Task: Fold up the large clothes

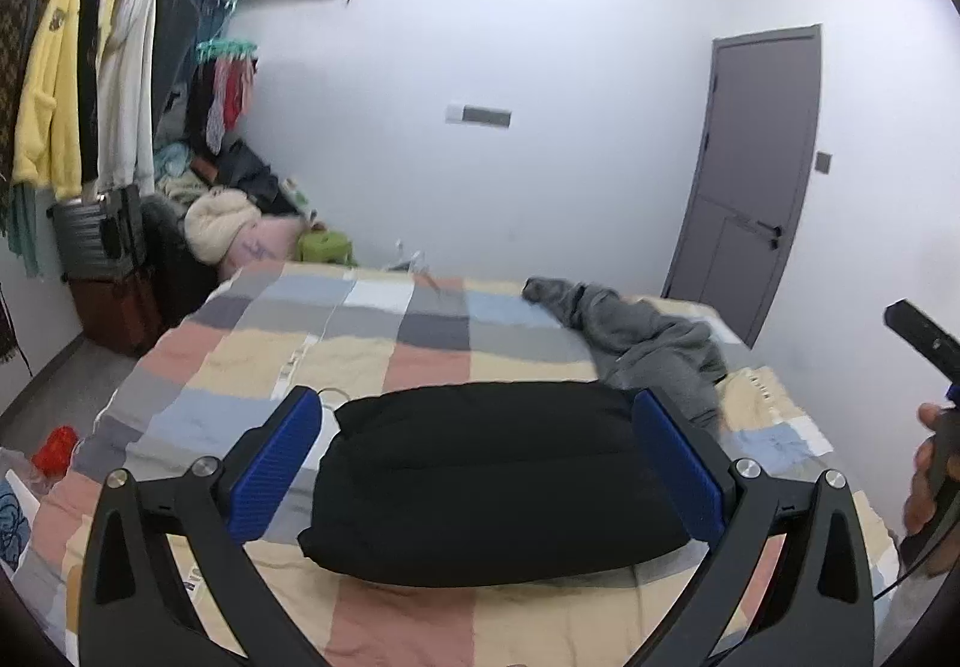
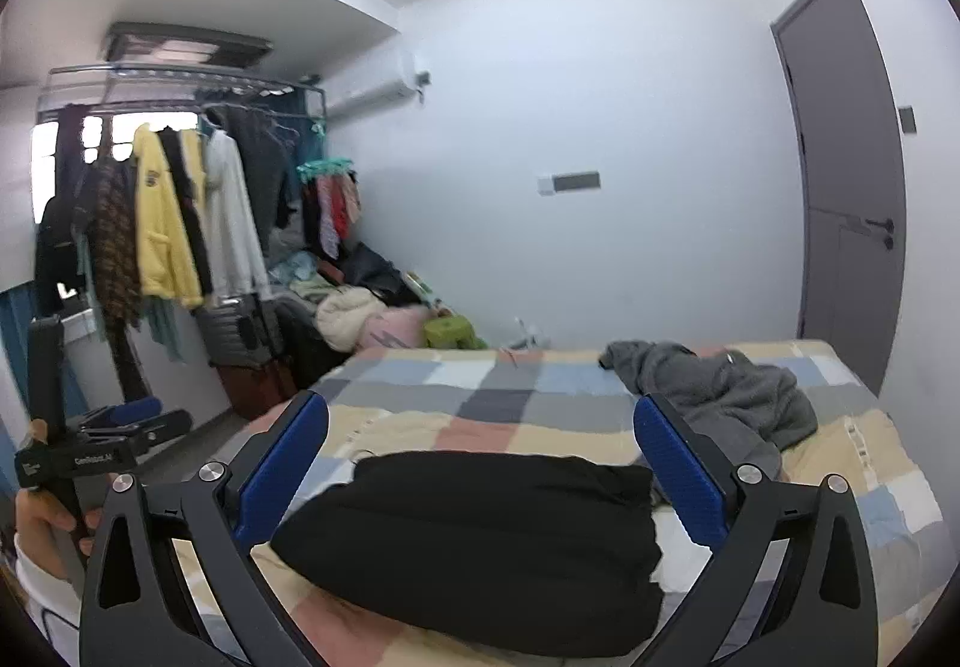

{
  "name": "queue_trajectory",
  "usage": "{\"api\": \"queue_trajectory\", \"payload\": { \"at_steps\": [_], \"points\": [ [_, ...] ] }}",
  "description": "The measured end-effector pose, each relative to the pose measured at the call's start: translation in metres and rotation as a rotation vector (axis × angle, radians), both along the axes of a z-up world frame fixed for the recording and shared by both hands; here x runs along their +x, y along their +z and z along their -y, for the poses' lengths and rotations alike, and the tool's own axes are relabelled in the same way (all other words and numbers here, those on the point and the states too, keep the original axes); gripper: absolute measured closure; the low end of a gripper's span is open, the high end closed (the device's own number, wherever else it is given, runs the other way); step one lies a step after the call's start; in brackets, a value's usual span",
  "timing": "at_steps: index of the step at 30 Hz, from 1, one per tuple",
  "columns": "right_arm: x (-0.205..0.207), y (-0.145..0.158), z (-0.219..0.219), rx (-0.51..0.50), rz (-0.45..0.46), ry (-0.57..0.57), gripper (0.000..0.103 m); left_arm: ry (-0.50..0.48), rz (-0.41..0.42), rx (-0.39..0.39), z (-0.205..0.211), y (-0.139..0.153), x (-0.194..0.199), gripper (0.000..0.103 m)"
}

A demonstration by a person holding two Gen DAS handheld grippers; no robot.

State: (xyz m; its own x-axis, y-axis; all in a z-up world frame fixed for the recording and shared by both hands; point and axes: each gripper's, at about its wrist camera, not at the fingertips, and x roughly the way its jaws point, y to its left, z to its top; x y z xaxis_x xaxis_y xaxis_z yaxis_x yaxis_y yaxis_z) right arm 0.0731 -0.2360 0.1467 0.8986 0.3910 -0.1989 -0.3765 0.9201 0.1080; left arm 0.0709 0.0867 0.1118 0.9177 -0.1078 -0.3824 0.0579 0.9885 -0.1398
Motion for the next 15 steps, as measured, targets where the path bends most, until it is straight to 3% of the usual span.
{"api": "queue_trajectory", "payload": {
  "at_steps": [8,15],
  "points": [
    [-0.035,-0.025,-0.025,0.000,0.026,-0.002,0.000,-0.013,0.094,0.012,0.027,0.004,-0.046,0.000],
    [-0.054,-0.058,-0.029,-0.005,-0.028,-0.038,0.000,-0.010,0.052,0.019,0.040,-0.019,-0.057,0.000]
  ]
}}
